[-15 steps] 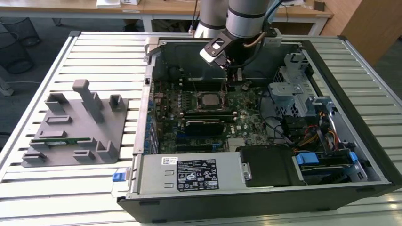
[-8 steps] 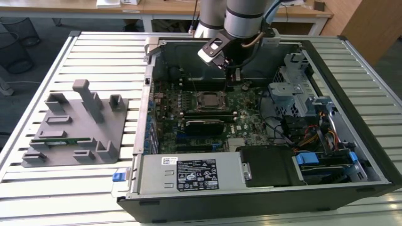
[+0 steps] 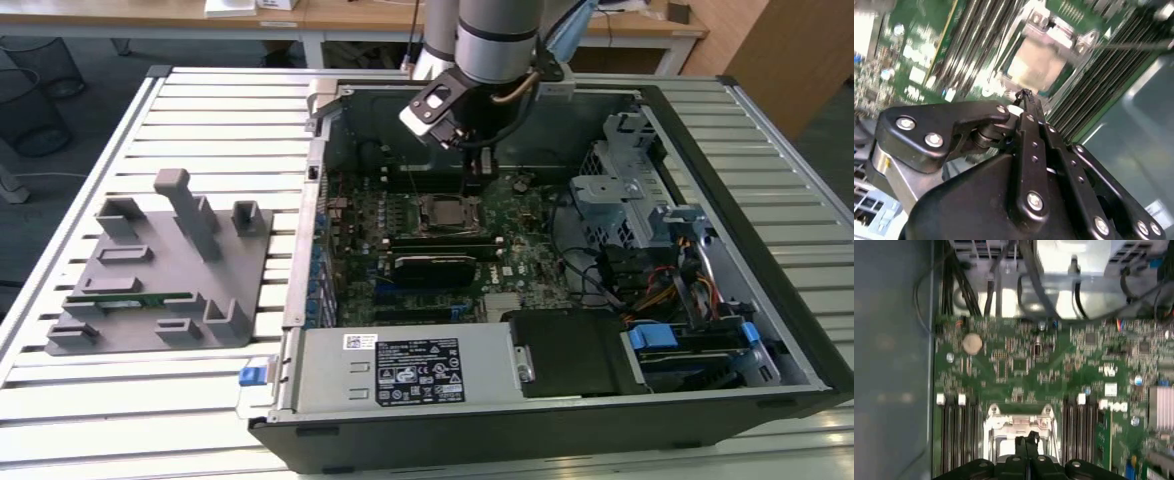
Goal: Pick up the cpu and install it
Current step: 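Close the cpu cover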
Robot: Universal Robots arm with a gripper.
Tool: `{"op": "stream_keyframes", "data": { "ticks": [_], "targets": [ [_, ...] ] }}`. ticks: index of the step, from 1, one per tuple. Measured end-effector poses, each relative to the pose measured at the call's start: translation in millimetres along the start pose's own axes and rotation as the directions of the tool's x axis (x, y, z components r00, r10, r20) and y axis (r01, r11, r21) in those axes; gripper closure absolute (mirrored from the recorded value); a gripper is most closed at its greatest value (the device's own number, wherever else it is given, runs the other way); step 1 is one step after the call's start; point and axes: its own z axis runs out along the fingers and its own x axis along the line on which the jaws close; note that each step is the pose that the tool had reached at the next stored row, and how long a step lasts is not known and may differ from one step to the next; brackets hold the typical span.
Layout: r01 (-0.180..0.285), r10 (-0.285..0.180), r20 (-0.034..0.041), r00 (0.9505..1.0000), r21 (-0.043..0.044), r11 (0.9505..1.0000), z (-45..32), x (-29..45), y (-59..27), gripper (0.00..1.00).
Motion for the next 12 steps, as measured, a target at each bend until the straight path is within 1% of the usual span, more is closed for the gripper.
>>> {"op": "stream_keyframes", "data": {
  "ticks": [2,3,4,5,6,7,12],
  "targets": [
    [0.000,0.000,0.0001,1.0000,0.0000,1.0000,2.1,0.1,-9.0,0.89],
    [0.000,0.000,0.0002,1.0000,0.0001,1.0000,4.5,0.3,-18.5,0.89],
    [0.000,0.000,0.0002,1.0000,0.0001,1.0000,5.7,0.3,-22.9,0.89],
    [0.000,0.000,0.0003,1.0000,0.0000,1.0000,7.3,0.3,-29.9,0.89],
    [0.000,0.000,0.0003,1.0000,-0.0007,1.0000,8.0,0.3,-33.8,0.89],
    [0.000,0.000,-0.0001,1.0000,-0.0015,1.0000,10.4,0.5,-39.3,0.89],
    [0.000,0.000,0.0001,1.0000,-0.0015,1.0000,19.4,2.1,-41.6,0.89]
  ]
}}
